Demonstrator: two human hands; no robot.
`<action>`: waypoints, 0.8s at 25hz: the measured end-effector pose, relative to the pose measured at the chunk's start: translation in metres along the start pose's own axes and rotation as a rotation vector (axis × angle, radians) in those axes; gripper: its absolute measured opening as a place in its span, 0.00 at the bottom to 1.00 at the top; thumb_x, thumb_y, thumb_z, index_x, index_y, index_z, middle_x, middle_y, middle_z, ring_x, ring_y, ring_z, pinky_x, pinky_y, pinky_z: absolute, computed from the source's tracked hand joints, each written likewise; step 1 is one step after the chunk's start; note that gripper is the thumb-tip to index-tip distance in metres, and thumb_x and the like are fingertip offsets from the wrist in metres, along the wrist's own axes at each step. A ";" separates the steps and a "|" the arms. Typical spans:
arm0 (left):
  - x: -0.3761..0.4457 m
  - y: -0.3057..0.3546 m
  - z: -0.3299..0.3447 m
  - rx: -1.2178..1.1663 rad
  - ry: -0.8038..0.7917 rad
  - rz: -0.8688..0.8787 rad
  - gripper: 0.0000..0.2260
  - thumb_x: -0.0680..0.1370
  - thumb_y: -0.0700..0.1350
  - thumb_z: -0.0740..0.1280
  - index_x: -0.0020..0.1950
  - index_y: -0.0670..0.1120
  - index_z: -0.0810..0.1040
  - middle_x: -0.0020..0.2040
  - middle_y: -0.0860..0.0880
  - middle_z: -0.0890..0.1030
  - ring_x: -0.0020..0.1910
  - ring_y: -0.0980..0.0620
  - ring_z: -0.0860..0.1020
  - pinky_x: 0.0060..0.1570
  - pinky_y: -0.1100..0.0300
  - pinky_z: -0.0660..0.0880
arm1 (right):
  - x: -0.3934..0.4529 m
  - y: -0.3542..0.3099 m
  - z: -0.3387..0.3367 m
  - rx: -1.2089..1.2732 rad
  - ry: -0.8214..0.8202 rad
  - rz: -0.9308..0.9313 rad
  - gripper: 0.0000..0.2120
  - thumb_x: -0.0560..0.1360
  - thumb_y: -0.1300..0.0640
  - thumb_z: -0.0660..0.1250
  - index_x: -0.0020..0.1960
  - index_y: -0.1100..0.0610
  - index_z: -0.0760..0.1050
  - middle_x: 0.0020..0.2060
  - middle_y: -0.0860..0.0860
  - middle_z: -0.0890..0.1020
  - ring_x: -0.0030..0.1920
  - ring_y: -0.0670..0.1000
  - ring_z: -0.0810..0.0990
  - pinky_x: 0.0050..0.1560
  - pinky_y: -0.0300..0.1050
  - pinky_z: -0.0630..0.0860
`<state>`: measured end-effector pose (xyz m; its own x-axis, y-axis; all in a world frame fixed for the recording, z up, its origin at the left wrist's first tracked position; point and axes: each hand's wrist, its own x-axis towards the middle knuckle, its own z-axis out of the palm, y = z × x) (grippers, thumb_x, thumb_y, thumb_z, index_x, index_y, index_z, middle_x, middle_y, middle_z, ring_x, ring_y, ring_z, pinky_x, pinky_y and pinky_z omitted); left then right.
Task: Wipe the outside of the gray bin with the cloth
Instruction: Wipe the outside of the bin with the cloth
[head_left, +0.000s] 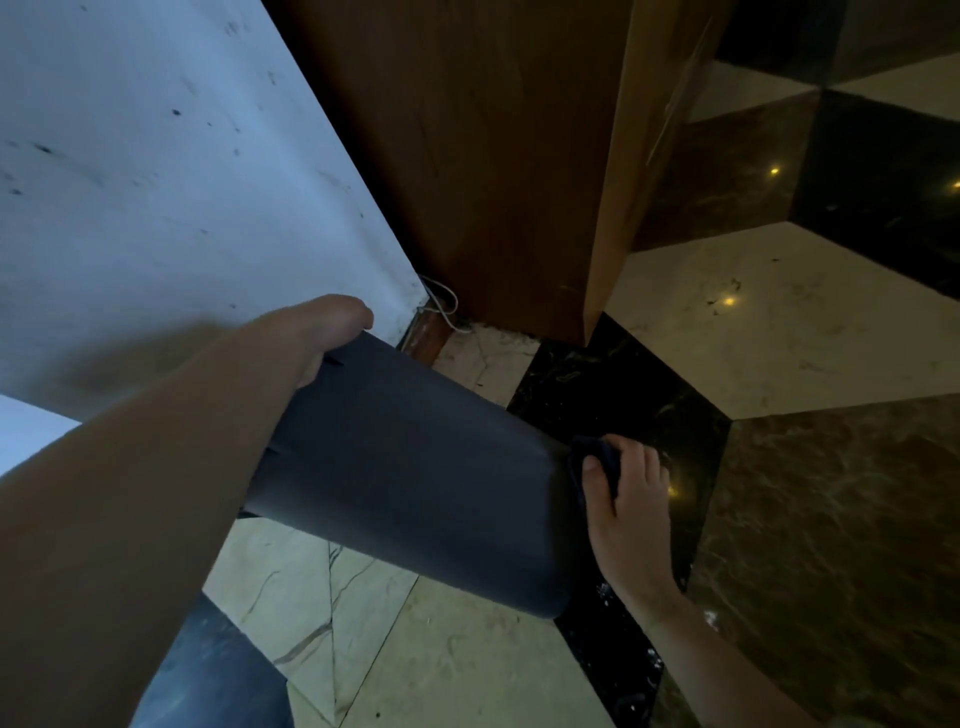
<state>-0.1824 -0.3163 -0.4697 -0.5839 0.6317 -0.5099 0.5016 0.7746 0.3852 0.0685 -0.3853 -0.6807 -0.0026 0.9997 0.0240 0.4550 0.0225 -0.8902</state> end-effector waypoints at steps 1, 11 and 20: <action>-0.003 0.004 0.001 0.005 -0.021 -0.004 0.07 0.81 0.39 0.56 0.43 0.41 0.70 0.41 0.40 0.70 0.37 0.44 0.69 0.43 0.51 0.65 | 0.001 -0.001 0.001 0.048 -0.008 0.033 0.14 0.79 0.49 0.58 0.61 0.52 0.72 0.56 0.50 0.75 0.56 0.50 0.71 0.56 0.45 0.67; -0.053 -0.045 0.016 -0.087 0.162 0.379 0.13 0.67 0.60 0.60 0.32 0.51 0.73 0.29 0.48 0.75 0.28 0.49 0.75 0.32 0.54 0.72 | 0.016 -0.005 -0.027 0.654 -0.011 0.579 0.10 0.81 0.48 0.59 0.45 0.35 0.75 0.49 0.48 0.80 0.48 0.49 0.80 0.43 0.46 0.72; -0.052 -0.088 0.015 -0.013 -0.151 0.290 0.10 0.67 0.57 0.64 0.46 0.65 0.80 0.47 0.49 0.83 0.47 0.42 0.81 0.47 0.40 0.79 | -0.014 0.004 -0.006 0.627 -0.005 0.666 0.06 0.81 0.50 0.59 0.50 0.40 0.72 0.51 0.52 0.79 0.50 0.54 0.80 0.41 0.50 0.75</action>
<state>-0.1866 -0.4180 -0.4891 -0.3160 0.8150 -0.4858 0.6241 0.5642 0.5405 0.0754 -0.3994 -0.6819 0.0828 0.8076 -0.5838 -0.2037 -0.5598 -0.8032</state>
